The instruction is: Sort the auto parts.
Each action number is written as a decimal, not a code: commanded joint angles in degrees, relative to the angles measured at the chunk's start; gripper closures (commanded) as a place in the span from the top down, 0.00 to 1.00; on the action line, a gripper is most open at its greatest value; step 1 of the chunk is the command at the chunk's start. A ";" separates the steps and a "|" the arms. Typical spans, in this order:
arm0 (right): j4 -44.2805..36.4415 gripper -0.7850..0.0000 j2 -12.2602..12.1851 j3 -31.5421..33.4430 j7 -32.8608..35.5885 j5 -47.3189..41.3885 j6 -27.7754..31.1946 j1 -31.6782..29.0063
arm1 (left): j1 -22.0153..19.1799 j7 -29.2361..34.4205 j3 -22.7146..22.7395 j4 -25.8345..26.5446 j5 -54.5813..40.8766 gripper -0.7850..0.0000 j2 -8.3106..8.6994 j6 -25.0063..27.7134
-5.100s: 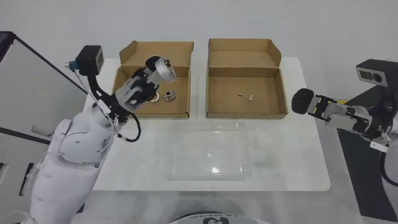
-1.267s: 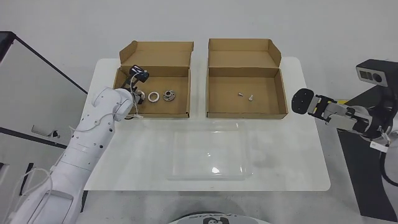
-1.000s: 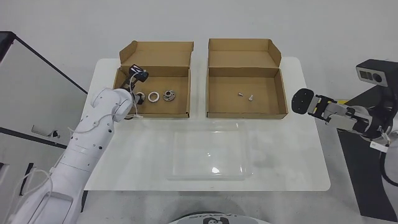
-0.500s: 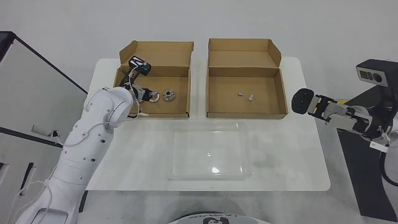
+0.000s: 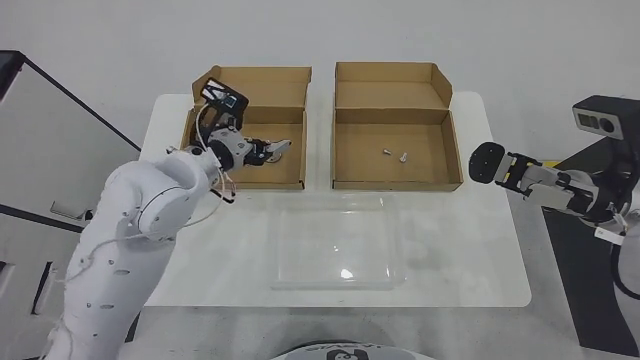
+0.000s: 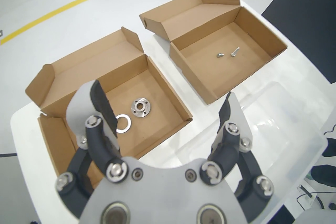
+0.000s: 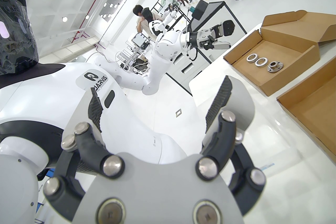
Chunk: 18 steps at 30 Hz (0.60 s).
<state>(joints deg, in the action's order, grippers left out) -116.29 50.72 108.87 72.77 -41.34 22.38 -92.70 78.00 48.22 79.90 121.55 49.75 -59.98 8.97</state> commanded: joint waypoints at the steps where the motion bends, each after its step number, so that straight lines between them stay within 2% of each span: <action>1: 0.00 1.00 0.00 0.00 -0.01 0.00 0.00 0.00 | 1.17 -2.09 1.47 1.96 -1.59 1.00 0.09 1.27; 7: 0.00 1.00 0.00 0.00 -0.01 0.00 0.00 0.00 | 6.33 -7.56 7.85 5.16 -6.84 1.00 0.45 4.92; 18: 0.00 1.00 0.00 0.00 -0.01 0.00 0.00 0.00 | 13.83 -9.29 21.30 8.94 -11.30 1.00 1.20 9.94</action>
<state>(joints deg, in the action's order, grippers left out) -116.29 50.72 108.87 72.77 -41.34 22.38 -92.70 91.51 39.77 100.51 130.40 38.86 -58.77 18.66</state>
